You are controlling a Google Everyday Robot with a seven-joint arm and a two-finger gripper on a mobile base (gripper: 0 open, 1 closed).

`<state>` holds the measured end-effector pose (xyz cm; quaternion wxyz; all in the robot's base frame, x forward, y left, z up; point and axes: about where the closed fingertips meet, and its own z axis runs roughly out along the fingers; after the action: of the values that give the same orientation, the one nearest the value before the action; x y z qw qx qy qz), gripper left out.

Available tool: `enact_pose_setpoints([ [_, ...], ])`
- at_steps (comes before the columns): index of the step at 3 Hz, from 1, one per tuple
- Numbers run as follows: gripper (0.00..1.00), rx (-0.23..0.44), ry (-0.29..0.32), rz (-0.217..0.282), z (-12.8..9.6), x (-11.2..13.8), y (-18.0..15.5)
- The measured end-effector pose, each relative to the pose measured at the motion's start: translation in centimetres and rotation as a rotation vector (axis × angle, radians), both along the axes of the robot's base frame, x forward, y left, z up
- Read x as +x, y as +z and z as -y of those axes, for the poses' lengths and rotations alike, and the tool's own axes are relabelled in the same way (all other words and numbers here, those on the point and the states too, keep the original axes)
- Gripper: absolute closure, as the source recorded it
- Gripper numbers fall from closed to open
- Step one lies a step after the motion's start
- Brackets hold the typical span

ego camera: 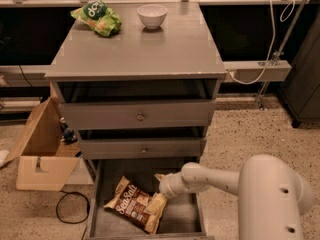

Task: Pick brown chip bag from bottom drawer and place on counter

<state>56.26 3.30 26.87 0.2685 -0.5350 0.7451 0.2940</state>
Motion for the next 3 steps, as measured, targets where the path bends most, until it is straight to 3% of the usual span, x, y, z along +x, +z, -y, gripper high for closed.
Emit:
enact_pose_setpoints([
  [2,0.0,-0.05,0.017,-0.006,-3.0,0.8,-9.7],
  [3,0.0,-0.054,0.019,-0.022,-3.6,1.0,-12.1],
])
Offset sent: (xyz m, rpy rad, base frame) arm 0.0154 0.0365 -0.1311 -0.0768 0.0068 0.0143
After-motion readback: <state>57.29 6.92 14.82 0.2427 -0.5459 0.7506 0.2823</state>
